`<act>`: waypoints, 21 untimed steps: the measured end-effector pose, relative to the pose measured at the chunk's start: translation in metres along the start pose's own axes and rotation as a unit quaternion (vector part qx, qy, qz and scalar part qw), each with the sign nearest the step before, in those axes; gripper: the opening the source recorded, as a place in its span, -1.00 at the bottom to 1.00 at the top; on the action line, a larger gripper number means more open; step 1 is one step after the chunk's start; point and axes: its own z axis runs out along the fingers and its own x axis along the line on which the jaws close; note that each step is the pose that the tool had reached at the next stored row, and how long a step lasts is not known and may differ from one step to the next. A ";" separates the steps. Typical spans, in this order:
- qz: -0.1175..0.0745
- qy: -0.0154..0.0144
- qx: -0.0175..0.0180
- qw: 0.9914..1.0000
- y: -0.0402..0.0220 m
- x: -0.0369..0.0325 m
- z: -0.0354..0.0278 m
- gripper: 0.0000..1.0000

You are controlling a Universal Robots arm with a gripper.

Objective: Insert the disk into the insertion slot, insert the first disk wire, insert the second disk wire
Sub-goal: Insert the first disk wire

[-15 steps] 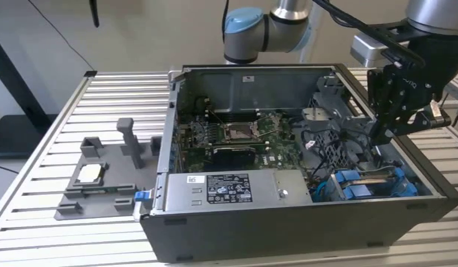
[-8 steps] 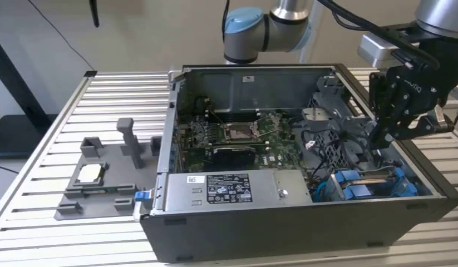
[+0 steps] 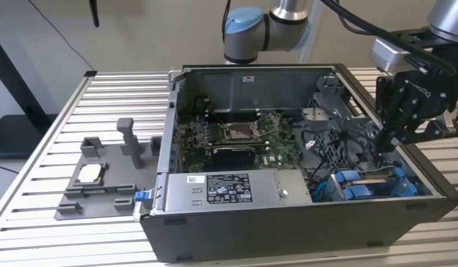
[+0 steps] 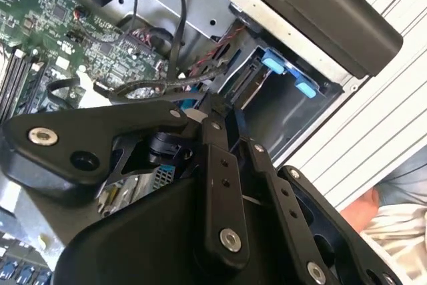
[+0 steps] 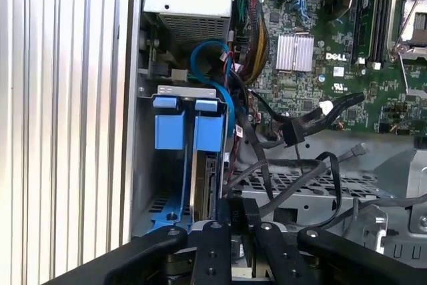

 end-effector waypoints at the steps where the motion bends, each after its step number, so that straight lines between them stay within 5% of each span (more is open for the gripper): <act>1: 0.000 0.000 -0.002 1.000 -0.0012 0.0005 0.0007 -0.62; 8: 0.002 -0.001 -0.020 1.000 -0.0049 0.0027 0.0056 -0.62; 21: 0.014 -0.002 -0.029 0.999 -0.0108 0.0053 0.0181 -0.62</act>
